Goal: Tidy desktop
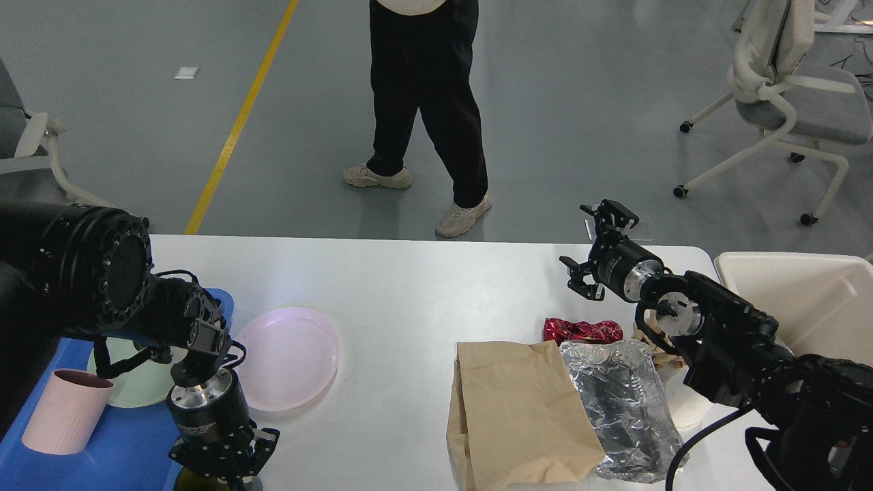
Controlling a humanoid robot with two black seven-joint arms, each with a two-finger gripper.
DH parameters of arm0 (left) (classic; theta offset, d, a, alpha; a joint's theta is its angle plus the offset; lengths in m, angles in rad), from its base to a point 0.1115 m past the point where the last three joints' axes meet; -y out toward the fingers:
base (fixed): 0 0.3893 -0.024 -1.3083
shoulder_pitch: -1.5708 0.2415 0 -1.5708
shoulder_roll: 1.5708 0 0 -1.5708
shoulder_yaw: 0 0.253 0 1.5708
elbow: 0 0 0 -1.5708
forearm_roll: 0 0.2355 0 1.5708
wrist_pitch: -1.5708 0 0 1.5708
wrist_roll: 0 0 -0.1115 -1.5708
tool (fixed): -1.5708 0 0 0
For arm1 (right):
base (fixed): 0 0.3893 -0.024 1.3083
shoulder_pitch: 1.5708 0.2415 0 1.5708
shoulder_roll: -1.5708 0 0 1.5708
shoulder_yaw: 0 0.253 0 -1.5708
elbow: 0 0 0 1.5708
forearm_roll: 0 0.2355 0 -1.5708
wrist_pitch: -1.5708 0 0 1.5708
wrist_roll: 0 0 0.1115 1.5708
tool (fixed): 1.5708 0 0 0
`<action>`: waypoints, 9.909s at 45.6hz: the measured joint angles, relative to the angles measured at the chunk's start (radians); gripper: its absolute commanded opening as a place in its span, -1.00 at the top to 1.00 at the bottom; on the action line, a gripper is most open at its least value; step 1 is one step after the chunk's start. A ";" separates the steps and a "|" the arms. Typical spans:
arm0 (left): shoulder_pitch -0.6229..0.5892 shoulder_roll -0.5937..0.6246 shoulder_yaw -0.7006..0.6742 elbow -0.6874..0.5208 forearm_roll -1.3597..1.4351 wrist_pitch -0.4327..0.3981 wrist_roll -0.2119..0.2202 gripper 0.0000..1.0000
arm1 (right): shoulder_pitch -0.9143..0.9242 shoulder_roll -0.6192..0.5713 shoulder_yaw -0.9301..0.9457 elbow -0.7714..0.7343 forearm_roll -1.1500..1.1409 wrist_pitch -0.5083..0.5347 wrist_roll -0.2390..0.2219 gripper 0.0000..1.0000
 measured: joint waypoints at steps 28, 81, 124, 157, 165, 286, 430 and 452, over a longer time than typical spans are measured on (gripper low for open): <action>-0.197 0.087 0.018 -0.011 0.002 -0.164 -0.001 1.00 | 0.000 0.000 0.000 0.000 0.000 0.000 0.000 -1.00; 0.085 0.367 0.028 0.271 0.157 -0.165 0.003 0.95 | 0.001 0.000 0.000 0.000 0.000 0.000 0.000 -1.00; 0.137 0.350 0.017 0.272 0.153 -0.164 0.002 -0.75 | 0.000 0.000 0.000 0.000 0.000 0.000 0.000 -1.00; -0.401 0.363 0.059 0.088 0.145 -0.164 -0.002 -0.92 | 0.000 0.000 0.001 0.000 0.000 0.000 0.000 -1.00; -0.422 0.339 0.049 0.079 0.140 -0.164 -0.011 -0.89 | 0.000 0.000 0.000 0.000 0.000 0.000 0.000 -1.00; 0.263 0.229 -0.096 0.237 -0.636 0.284 0.001 -0.85 | 0.000 0.000 0.000 0.000 0.000 0.000 0.000 -1.00; -0.119 0.249 0.185 0.120 -0.400 -0.164 0.001 1.00 | 0.000 0.000 0.000 0.000 0.000 0.000 0.000 -1.00; -0.016 0.330 0.327 0.313 -0.400 0.009 0.003 1.00 | 0.001 0.000 0.000 0.000 0.000 0.000 0.000 -1.00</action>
